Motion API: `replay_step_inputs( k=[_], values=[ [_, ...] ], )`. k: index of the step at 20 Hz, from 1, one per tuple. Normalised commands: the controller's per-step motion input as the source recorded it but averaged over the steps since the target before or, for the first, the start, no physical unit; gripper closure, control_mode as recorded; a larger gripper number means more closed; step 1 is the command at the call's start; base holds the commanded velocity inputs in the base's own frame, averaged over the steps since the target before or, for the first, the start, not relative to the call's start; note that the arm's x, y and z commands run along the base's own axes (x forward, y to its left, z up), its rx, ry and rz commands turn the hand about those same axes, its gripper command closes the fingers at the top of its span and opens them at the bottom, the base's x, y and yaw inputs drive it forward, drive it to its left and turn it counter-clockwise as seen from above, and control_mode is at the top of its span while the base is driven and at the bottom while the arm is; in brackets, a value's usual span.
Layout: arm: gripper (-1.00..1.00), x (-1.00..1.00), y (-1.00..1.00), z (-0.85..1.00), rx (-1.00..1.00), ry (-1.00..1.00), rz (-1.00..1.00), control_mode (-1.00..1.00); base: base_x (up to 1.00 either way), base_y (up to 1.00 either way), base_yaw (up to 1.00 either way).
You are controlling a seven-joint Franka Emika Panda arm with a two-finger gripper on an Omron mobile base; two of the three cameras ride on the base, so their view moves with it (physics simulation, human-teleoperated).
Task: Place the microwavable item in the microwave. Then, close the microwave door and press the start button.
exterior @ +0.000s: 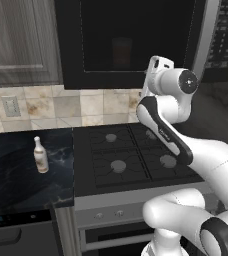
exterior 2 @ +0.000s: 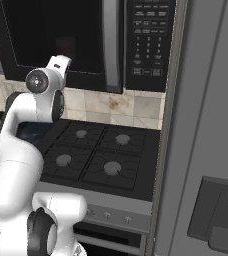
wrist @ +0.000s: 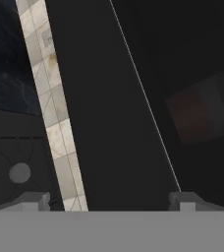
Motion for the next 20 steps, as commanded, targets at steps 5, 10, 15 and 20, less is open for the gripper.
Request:
replay_step_inputs(
  k=[5,10,15,20],
  values=[
    [-1.0,0.39,0.0,0.1,0.0,0.01,0.0,-1.0,0.0,0.0,0.0],
    [-1.0,0.48,0.0,0.0,0.0,0.0,0.0,-1.0,0.0,0.0,0.0],
    [-1.0,0.47,0.0,0.0,0.0,0.0,0.0,-1.0,0.0,0.0,0.0],
    [-1.0,-0.14,0.0,-0.01,0.0,-0.01,0.0,-1.0,0.0,0.0,0.0]
  ],
)
